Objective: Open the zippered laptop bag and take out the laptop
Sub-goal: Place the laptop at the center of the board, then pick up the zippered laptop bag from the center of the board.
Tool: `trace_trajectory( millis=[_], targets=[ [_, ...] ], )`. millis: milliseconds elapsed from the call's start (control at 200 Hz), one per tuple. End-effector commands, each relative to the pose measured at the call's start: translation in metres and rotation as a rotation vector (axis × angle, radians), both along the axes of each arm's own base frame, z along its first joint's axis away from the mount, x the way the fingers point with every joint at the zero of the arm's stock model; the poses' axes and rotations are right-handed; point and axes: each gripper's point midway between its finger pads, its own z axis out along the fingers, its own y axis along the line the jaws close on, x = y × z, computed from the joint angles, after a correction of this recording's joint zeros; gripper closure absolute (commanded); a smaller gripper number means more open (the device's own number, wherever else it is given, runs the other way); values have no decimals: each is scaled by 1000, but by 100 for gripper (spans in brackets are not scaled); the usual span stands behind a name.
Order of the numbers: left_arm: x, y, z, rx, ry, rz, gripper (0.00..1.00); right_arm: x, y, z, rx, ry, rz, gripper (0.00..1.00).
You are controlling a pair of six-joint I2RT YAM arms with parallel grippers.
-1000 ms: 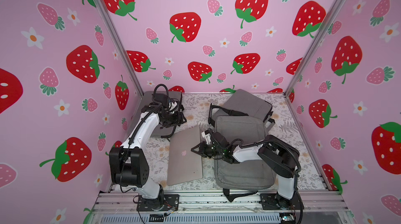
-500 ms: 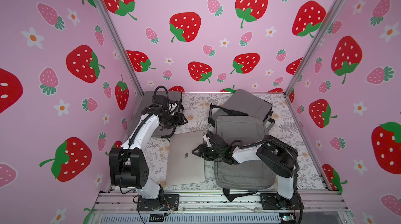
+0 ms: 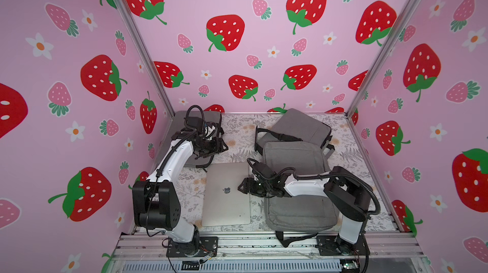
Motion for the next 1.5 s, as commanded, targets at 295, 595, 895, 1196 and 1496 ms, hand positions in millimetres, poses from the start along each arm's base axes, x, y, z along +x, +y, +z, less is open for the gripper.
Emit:
trace_trajectory(
  millis=[295, 595, 895, 1196, 1496],
  targets=[
    [-17, -15, 10, -77, -23, -15, 28, 24, -32, 83, 15, -191, 11, 27],
    [-39, -58, 3, -127, -26, -51, 29, 57, -153, 114, -248, -340, -25, 16],
    [-62, -126, -12, -160, -30, -99, 29, 77, -279, 123, -515, -391, -156, 0],
    [-79, -189, -38, -154, 12, -185, 29, 91, -353, 106, -615, -311, -299, 0],
    [-84, -224, -69, -151, 68, -238, 31, 105, -375, 62, -532, -185, -371, 2]
  ],
)
